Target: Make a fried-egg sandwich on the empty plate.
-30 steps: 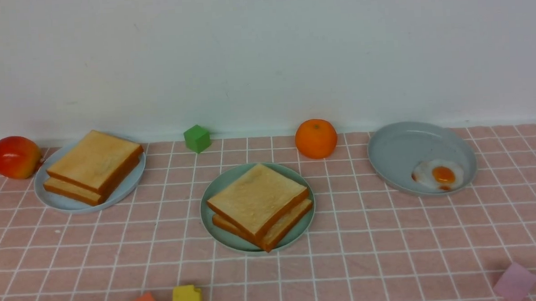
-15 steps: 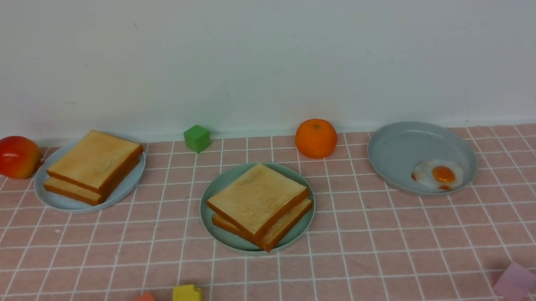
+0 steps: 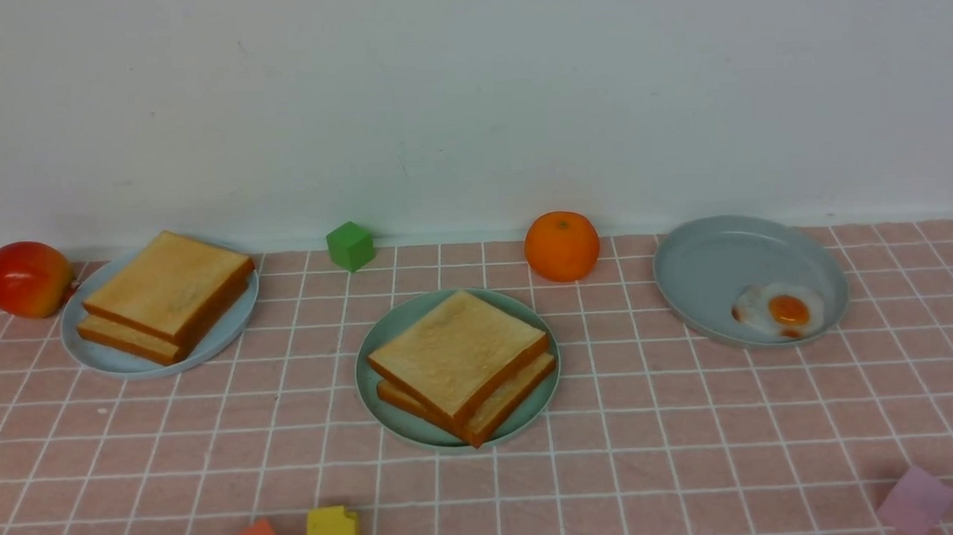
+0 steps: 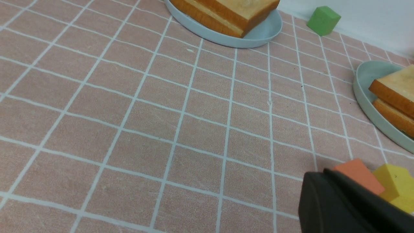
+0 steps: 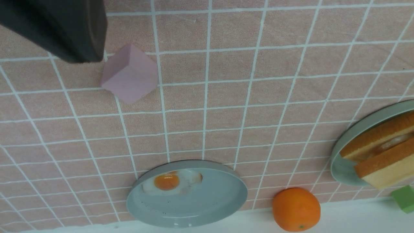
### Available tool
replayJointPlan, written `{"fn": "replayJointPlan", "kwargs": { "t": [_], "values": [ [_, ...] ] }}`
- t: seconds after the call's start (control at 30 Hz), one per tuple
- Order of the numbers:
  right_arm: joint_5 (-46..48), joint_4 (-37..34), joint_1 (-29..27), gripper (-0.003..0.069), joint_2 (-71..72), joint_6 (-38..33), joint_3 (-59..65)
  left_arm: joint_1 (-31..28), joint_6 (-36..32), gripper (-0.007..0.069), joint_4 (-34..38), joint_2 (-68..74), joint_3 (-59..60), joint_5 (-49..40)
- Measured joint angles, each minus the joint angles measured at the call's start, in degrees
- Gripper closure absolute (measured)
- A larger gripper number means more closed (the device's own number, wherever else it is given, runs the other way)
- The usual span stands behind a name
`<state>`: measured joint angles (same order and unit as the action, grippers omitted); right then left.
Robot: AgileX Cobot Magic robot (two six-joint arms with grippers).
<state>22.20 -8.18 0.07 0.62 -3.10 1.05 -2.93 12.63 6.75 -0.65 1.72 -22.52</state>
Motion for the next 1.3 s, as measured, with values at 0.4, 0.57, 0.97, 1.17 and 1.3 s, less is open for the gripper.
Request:
{"fn": "replayJointPlan", "kwargs": {
  "t": [0.4,0.57,0.97,1.17,1.3],
  "values": [
    [0.0,0.0,0.0,0.0613,0.0,0.0,0.0,0.0,0.0,0.0633,0.0,0.0,0.0,0.0],
    [0.0,0.0,0.0,0.0603,0.0,0.0,0.0,0.0,0.0,0.0628,0.0,0.0,0.0,0.0],
    [0.0,0.0,0.0,0.0592,0.0,0.0,0.0,0.0,0.0,0.062,0.0,0.0,0.0,0.0],
    [0.0,0.0,0.0,0.0587,0.0,0.0,0.0,0.0,0.0,0.0615,0.0,0.0,0.0,0.0],
    [0.0,0.0,0.0,0.0578,0.0,0.0,0.0,0.0,0.0,0.061,0.0,0.0,0.0,0.0]
  ]
}}
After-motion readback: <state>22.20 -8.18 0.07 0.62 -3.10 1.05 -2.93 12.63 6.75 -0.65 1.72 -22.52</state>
